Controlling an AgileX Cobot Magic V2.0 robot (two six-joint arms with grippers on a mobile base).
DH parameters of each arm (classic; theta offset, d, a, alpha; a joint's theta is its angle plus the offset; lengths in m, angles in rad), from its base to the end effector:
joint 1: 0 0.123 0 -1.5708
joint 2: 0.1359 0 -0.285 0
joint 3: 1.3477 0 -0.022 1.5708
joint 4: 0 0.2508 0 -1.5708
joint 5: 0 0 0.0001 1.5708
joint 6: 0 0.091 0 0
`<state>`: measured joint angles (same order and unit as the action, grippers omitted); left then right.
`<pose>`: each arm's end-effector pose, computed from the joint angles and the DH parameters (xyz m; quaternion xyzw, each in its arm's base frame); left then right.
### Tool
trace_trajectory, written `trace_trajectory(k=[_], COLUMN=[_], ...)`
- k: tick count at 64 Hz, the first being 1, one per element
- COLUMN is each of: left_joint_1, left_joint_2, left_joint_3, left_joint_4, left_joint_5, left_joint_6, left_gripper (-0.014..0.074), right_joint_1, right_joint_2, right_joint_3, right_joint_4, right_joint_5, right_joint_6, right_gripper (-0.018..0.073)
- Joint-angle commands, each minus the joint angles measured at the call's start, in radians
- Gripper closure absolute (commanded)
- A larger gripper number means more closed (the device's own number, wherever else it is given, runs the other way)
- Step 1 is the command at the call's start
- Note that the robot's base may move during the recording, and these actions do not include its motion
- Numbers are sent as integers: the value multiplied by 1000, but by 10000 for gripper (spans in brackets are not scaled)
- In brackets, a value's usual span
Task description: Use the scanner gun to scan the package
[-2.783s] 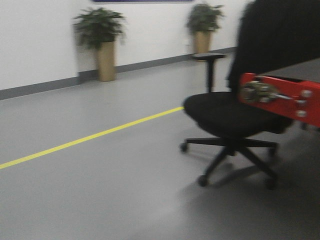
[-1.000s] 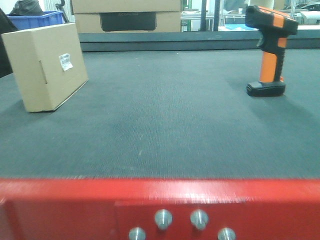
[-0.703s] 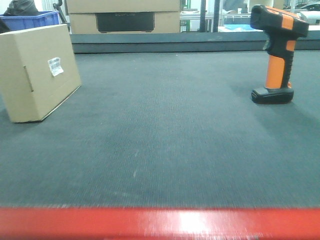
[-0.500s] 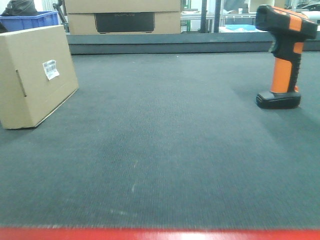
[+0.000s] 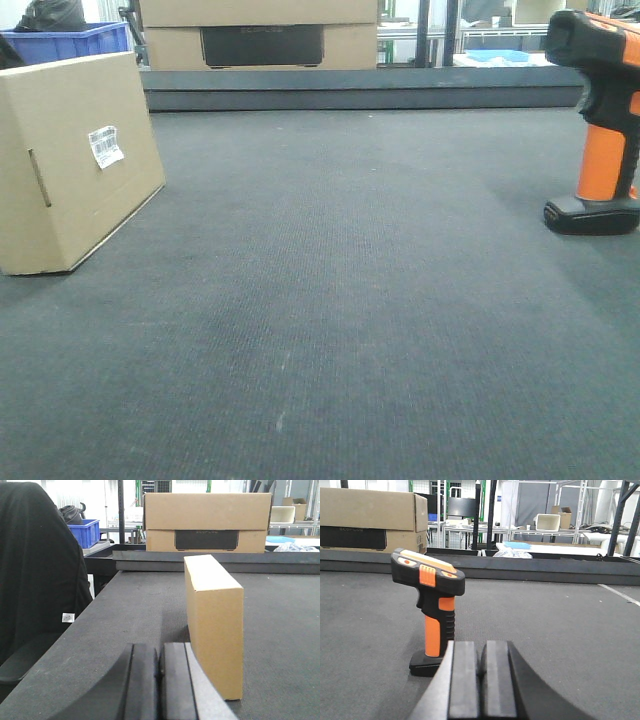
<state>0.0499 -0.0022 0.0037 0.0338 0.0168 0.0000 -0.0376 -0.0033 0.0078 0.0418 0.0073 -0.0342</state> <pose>0.0563 0.0029 0.2105 -0.0057 0.6823 0.0308 0.7304 0.0563 -0.0021 0.2101 0.0153 0.6798 -0.0109 0.7332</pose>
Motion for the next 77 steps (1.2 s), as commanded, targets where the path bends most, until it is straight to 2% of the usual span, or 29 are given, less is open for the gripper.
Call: trace_trajectory(k=[1,74,77], left_joint_1=[-5,-5,-5], left_joint_2=[2,2,2], left_joint_3=[-4,-4,-4], left_joint_4=[0,0,-2], left_joint_5=[-17,-17,-52], left_joint_6=[-7,-7,-7], left_gripper=[689,689,689], right_joint_1=[0,0,0], right_joint_2=[3,3,3], right_joint_3=[-8,-8,-8], right_joint_4=[-4,-4,-4], right_joint_5=[-22,-22,-22], right_joint_6=[-3,-3,-3], right_gripper=[721,721,721])
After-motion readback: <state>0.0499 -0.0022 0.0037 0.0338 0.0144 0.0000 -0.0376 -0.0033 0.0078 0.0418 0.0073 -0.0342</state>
